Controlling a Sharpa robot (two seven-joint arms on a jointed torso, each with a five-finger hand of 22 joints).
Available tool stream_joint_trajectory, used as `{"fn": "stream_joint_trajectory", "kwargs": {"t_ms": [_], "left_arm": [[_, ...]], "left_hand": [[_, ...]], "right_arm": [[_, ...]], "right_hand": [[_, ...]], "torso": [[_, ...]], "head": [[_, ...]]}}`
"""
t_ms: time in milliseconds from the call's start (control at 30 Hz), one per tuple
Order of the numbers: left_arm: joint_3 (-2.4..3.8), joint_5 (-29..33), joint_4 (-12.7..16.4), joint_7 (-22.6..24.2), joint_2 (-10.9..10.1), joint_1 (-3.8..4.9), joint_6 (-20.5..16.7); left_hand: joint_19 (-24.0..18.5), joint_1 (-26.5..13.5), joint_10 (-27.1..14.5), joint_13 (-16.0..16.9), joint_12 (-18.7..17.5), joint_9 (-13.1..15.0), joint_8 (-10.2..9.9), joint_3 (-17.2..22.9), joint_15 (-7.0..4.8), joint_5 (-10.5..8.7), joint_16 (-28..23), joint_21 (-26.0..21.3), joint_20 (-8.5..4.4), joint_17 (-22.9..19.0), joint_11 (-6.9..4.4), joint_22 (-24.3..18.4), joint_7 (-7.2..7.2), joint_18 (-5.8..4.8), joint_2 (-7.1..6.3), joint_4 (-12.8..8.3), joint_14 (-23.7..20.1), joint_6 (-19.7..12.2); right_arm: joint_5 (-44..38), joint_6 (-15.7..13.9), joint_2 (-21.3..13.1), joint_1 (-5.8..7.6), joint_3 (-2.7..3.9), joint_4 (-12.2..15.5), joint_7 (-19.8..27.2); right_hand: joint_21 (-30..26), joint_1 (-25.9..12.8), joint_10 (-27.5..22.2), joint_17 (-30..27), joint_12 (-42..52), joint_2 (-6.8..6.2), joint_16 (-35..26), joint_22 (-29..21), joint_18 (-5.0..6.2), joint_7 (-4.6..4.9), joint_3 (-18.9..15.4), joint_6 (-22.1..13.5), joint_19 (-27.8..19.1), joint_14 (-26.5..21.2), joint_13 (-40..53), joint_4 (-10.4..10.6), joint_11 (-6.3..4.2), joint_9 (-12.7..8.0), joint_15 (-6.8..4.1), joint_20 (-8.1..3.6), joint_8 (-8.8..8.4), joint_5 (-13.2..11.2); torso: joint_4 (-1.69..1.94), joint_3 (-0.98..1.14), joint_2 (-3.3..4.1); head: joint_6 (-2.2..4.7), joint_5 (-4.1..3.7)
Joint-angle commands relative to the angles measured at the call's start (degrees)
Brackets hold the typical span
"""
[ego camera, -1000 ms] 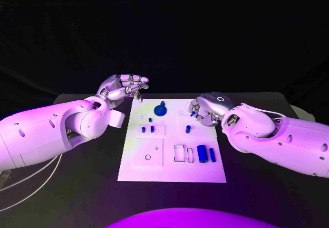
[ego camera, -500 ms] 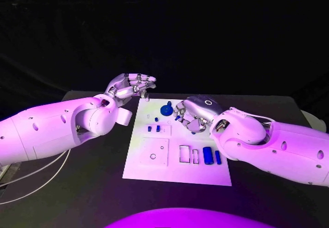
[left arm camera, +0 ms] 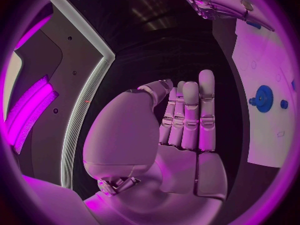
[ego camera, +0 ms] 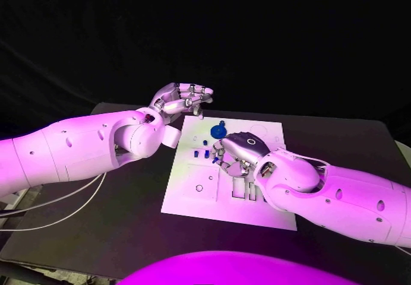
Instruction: Assemble the parts on the task board
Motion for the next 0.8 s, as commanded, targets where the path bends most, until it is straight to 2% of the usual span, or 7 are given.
{"fn": "stream_joint_trajectory", "kwargs": {"t_ms": [33,167,333,800], "left_arm": [[0.06,0.5,0.0,0.6,0.2,0.09,0.6],[0.06,0.5,0.0,0.6,0.3,0.1,0.6],[0.06,0.5,-0.1,0.5,0.4,0.11,0.6],[0.06,0.5,-0.2,0.4,0.7,0.11,0.7]], "left_hand": [[0.1,0.3,-0.2,0.1,0.2,0.0,0.3,-0.3,-0.06,0.06,-0.3,-0.2,-0.31,0.0,0.01,0.0,0.1,0.39,0.44,-0.1,-0.3,0.2],[0.1,0.3,-0.2,0.1,0.2,0.0,0.3,-0.3,-0.06,0.06,-0.3,-0.2,-0.31,0.0,0.01,0.0,0.1,0.39,0.44,-0.1,-0.3,0.2],[0.1,0.3,-0.2,0.1,0.2,0.0,0.3,-0.3,-0.06,0.06,-0.3,-0.2,-0.31,0.0,0.01,0.0,0.1,0.39,0.44,-0.1,-0.3,0.2],[0.1,0.3,-0.3,0.2,0.4,0.1,0.3,-0.3,-0.06,0.07,-0.3,-0.3,-0.31,-0.1,-0.01,-0.1,0.06,0.39,0.51,-0.1,-0.3,0.2]], "right_arm": [[-0.1,1.9,0.3,-0.29,-0.06,-0.5,0.9],[0.0,2.5,0.6,-0.8,-0.23,-0.9,1.1],[0.0,2.8,1.0,-1.51,-0.36,-1.3,1.3],[-0.1,3.8,1.8,-2.52,-0.73,-1.9,1.6]], "right_hand": [[0.0,-0.4,0.5,-0.1,-0.2,0.08,-0.1,4.7,-0.67,0.1,-0.3,0.3,1.4,2.1,0.1,0.0,-0.78,0.1,-0.23,-0.39,0.24,0.0],[0.0,-0.5,0.5,-0.1,-0.2,0.1,-0.1,4.7,-0.67,0.1,-0.3,0.2,1.4,2.1,0.0,0.1,-0.77,0.1,-0.23,-0.4,0.22,0.0],[-0.1,-0.6,0.5,-0.1,-0.3,0.11,-0.1,4.7,-0.65,0.11,-0.4,0.2,1.3,2.1,0.0,0.1,-0.76,0.1,-0.22,-0.4,0.2,0.0],[-0.1,-0.7,0.5,-0.1,-0.4,0.15,-0.1,4.6,-0.64,0.11,-0.4,0.2,1.3,2.1,0.0,0.1,-0.75,0.1,-0.21,-0.41,0.18,0.0]], "torso": [[-0.04,0.07,0.0],[-0.1,0.1,0.08],[-0.09,0.16,0.05],[-0.03,0.09,0.01]], "head": [[-0.39,0.32],[-0.63,0.81],[-0.86,0.95],[-1.57,1.19]]}}
